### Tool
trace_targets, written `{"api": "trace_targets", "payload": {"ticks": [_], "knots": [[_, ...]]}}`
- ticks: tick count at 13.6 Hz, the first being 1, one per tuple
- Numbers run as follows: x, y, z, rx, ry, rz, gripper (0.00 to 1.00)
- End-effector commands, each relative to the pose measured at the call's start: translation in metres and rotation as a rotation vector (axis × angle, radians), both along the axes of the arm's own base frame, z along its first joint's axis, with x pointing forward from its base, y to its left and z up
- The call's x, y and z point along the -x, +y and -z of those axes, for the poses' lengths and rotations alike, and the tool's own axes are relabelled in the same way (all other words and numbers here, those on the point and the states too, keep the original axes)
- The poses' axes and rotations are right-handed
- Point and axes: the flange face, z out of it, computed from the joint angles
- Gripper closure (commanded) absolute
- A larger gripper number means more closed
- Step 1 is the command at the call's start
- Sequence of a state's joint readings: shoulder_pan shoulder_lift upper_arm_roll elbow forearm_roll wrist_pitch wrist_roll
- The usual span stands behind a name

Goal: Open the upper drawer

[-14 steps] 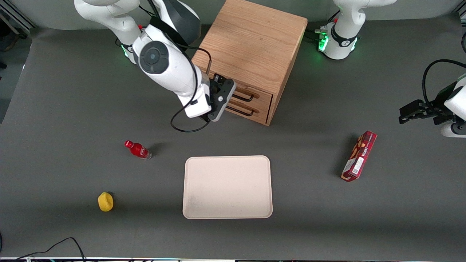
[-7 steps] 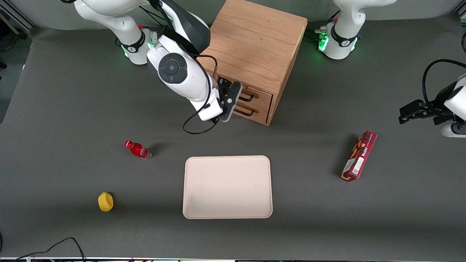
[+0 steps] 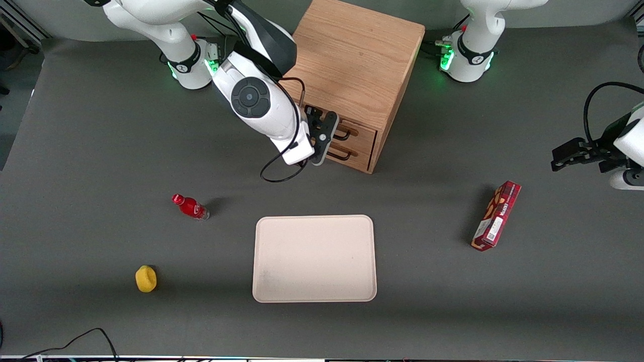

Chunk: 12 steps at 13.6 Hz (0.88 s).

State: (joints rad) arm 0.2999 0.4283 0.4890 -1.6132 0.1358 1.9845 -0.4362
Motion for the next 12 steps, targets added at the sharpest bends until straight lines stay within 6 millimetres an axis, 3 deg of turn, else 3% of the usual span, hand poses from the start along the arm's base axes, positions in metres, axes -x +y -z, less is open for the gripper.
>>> {"api": "trace_targets", "payload": {"ticks": [1,7,12], "knots": [[0.0,0.002,0.006,-0.015,-0.041,-0.042,0.0],[-0.022,-0.007,0.024,-0.026,-0.074,-0.046,0.0],[-0.053,-0.033,0.034,-0.027,-0.121,-0.036,0.0]]}}
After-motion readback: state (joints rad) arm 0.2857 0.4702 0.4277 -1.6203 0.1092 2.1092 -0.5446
